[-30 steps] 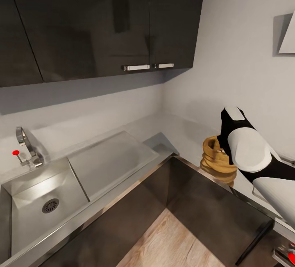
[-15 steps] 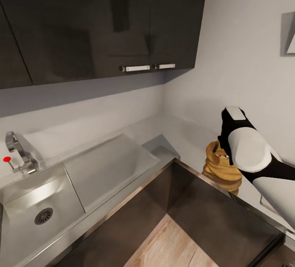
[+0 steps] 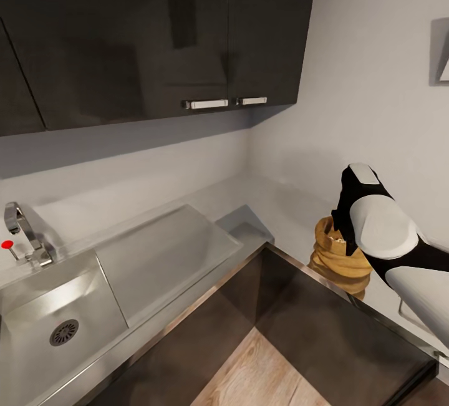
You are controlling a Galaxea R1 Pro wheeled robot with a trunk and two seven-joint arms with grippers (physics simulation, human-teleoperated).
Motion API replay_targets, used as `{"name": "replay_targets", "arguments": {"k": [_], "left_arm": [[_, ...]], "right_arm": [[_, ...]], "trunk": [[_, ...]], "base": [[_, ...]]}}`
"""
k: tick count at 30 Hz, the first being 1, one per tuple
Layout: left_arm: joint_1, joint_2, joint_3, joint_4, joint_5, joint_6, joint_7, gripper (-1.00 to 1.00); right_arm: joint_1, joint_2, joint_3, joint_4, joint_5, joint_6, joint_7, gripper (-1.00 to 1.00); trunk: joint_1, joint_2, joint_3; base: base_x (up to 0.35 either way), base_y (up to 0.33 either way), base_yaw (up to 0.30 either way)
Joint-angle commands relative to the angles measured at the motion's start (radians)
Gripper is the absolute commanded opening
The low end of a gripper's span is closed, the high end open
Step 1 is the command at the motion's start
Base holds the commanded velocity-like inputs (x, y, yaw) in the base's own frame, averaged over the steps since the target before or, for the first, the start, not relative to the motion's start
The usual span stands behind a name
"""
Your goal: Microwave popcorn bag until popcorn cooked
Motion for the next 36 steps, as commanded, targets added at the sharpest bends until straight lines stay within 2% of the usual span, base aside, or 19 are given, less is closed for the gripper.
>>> {"name": "replay_targets", "arguments": {"k": [1,11,19,36], "left_arm": [[0.000,0.000,0.000,-0.002,0.000,-0.001,0.001,1.00],[0.000,0.001,0.000,-0.002,0.000,-0.001,0.001,1.00],[0.000,0.000,0.000,-0.002,0.000,-0.001,0.001,1.00],[0.000,0.000,0.000,-0.002,0.000,-0.001,0.001,1.00]], "right_arm": [[-0.001,0.000,-0.003,-0.001,-0.002,0.011,-0.004,1.00],[-0.001,-0.001,-0.004,-0.001,-0.002,0.011,-0.002,1.00],[-0.001,-0.023,-0.003,-0.001,-0.002,0.014,-0.004,1.00],[-0.001,-0.035,-0.004,-0.027,-0.002,0.013,-0.002,1.00]], "trunk": [[0.000,-0.001,-0.001],[0.000,-0.001,-0.001],[0.000,-0.001,-0.006],[0.000,-0.001,-0.025]], "base": [[0.000,0.000,0.000],[0.142,0.000,0.000],[0.007,0.000,0.000],[0.000,0.000,-0.011]]}}
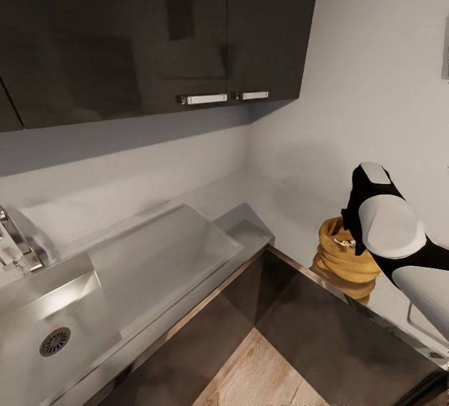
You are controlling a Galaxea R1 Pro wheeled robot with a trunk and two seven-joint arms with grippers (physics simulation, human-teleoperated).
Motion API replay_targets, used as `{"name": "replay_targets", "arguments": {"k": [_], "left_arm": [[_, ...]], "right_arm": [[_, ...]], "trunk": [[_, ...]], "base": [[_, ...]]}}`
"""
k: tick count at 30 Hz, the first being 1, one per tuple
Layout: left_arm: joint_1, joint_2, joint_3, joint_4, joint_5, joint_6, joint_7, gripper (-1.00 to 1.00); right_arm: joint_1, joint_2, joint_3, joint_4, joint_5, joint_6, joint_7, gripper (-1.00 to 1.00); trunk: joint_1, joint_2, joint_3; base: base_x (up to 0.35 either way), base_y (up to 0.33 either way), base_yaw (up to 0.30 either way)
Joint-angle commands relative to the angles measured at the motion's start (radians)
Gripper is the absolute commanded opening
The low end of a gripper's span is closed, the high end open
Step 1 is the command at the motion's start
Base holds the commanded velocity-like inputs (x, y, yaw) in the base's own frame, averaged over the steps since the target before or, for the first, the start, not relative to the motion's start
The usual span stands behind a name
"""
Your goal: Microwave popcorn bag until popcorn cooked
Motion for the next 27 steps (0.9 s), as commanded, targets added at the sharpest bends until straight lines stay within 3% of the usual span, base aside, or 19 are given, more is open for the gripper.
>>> {"name": "replay_targets", "arguments": {"k": [1,14,27], "left_arm": [[0.001,0.000,0.000,-0.002,0.000,-0.001,0.001,1.00],[0.001,0.000,0.000,-0.002,0.000,-0.001,0.001,1.00],[0.001,0.000,0.000,-0.002,0.000,-0.001,0.001,1.00]], "right_arm": [[-0.001,0.000,-0.003,-0.002,-0.001,0.010,-0.003,1.00],[-0.001,0.000,-0.004,-0.004,-0.001,0.012,-0.003,1.00],[-0.001,0.000,-0.004,-0.003,-0.001,0.013,-0.003,1.00]], "trunk": [[0.000,-0.001,-0.002],[0.000,-0.001,-0.007],[0.000,-0.001,-0.027]], "base": [[0.000,0.000,-0.135],[0.000,0.000,-0.049],[0.000,0.000,0.000]]}}
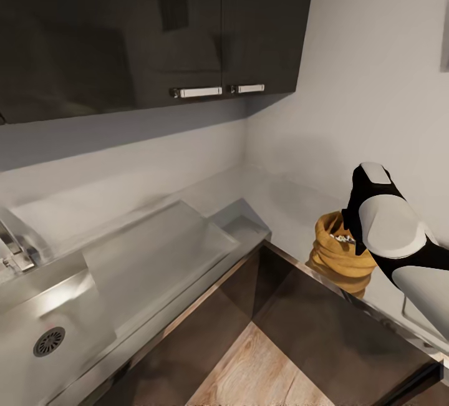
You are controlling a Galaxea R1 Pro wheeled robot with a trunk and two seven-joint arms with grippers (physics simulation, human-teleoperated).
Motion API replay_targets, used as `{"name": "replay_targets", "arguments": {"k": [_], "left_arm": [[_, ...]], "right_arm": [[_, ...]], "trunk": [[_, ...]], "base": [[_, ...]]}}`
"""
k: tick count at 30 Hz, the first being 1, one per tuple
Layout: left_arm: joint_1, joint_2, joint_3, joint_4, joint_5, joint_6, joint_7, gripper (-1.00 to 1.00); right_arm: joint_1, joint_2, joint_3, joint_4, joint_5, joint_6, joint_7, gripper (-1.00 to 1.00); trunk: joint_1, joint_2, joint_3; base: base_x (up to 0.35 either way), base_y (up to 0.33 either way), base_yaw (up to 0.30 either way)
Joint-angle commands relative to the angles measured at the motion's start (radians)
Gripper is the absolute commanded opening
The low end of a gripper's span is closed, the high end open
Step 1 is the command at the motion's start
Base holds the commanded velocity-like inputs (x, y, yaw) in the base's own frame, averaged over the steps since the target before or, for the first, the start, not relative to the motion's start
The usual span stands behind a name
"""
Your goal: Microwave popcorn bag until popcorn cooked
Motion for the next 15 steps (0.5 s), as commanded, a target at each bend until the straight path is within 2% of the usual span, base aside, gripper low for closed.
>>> {"name": "replay_targets", "arguments": {"k": [1,15], "left_arm": [[0.000,0.000,0.000,-0.002,0.000,-0.001,0.001,1.00],[0.000,0.000,0.000,-0.002,0.000,-0.001,0.001,1.00]], "right_arm": [[-0.001,0.000,-0.003,-0.001,-0.001,0.010,-0.004,1.00],[-0.001,0.000,-0.001,-0.002,-0.001,0.008,-0.004,1.00]], "trunk": [[0.000,-0.001,-0.003],[0.000,-0.001,-0.025]], "base": [[0.000,0.000,0.000],[0.000,0.000,0.000]]}}
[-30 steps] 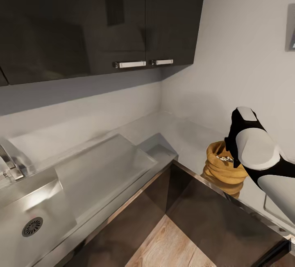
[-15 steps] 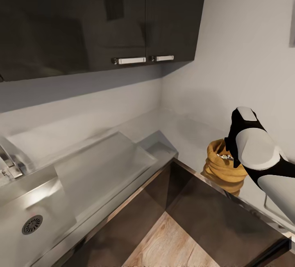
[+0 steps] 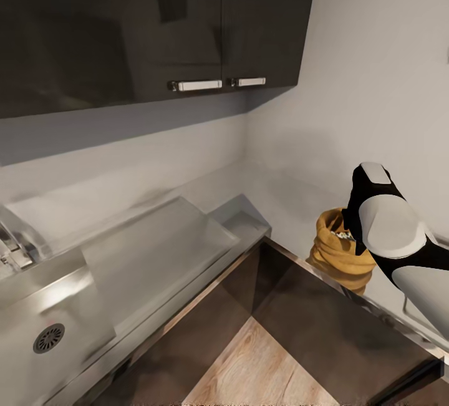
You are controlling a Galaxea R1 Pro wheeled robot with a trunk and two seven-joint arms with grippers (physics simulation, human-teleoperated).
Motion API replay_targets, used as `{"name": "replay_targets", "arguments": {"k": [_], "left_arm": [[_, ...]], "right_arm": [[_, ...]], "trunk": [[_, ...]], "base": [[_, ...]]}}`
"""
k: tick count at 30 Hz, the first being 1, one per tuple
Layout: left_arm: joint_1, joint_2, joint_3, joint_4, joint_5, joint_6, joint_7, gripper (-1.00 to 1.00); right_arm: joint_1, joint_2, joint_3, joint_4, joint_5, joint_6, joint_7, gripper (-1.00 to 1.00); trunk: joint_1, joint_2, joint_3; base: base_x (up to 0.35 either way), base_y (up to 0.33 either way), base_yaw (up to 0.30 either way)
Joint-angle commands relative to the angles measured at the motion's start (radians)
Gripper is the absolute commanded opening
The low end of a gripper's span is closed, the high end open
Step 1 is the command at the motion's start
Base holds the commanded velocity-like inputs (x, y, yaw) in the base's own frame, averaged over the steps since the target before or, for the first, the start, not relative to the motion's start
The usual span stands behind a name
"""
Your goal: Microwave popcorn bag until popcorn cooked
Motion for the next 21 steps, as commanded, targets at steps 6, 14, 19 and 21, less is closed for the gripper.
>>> {"name": "replay_targets", "arguments": {"k": [6,14,19,21], "left_arm": [[0.000,0.000,0.000,-0.002,0.000,-0.001,0.001,1.00],[0.000,0.000,0.000,-0.002,0.000,-0.001,0.001,1.00],[0.000,0.000,0.000,-0.002,0.000,-0.001,0.001,1.00],[0.000,0.000,0.000,-0.002,0.000,-0.001,0.001,1.00]], "right_arm": [[-0.001,0.000,-0.002,-0.001,-0.001,0.011,-0.004,1.00],[-0.001,0.000,-0.003,-0.001,-0.001,0.012,-0.004,1.00],[-0.001,-0.001,-0.002,-0.001,-0.001,0.012,-0.004,1.00],[-0.001,-0.001,-0.002,-0.001,-0.001,0.012,-0.004,1.00]], "trunk": [[0.000,-0.001,-0.011],[0.000,-0.001,-0.024],[0.000,-0.001,-0.032],[0.000,-0.001,-0.035]], "base": [[0.000,0.000,0.000],[0.000,0.000,0.000],[0.000,0.000,0.000],[0.000,0.000,0.000]]}}
